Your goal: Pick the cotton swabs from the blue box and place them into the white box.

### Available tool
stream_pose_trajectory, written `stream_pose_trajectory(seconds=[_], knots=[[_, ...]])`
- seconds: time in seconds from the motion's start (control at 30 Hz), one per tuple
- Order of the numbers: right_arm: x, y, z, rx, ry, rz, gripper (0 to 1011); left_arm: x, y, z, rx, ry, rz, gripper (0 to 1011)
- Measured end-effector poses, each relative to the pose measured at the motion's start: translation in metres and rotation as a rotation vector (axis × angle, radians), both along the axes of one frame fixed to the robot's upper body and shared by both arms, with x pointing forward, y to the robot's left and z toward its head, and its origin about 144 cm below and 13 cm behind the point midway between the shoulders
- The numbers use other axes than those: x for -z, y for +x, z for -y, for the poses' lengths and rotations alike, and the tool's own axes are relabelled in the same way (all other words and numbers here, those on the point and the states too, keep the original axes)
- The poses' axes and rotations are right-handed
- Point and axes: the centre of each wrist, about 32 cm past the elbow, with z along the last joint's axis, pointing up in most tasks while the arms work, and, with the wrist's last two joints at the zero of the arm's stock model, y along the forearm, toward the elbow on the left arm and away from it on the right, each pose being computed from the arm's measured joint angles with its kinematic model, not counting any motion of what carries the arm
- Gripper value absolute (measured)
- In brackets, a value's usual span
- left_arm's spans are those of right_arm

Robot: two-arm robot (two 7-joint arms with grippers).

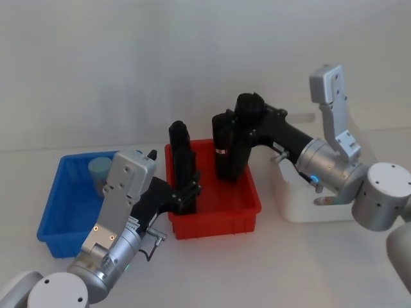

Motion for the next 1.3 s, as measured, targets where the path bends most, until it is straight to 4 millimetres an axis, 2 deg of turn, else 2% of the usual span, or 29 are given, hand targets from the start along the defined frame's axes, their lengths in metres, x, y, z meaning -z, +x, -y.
stream_pose_trajectory(seconds=[0.37, 0.6, 0.97, 1.3], knots=[[-0.023, -0.025, 0.016, 0.137, 0.019, 0.064, 466, 0.000, 0.000, 0.000, 0.000, 0.000, 0.000, 1004], [-0.030, -0.037, 0.030, 0.233, 0.017, 0.074, 466, 0.000, 0.000, 0.000, 0.000, 0.000, 0.000, 1004], [-0.027, -0.046, 0.050, 0.344, 0.009, 0.039, 466, 0.000, 0.000, 0.000, 0.000, 0.000, 0.000, 1004], [-0.015, -0.041, 0.059, 0.380, 0.003, -0.011, 466, 0.000, 0.000, 0.000, 0.000, 0.000, 0.000, 1004]])
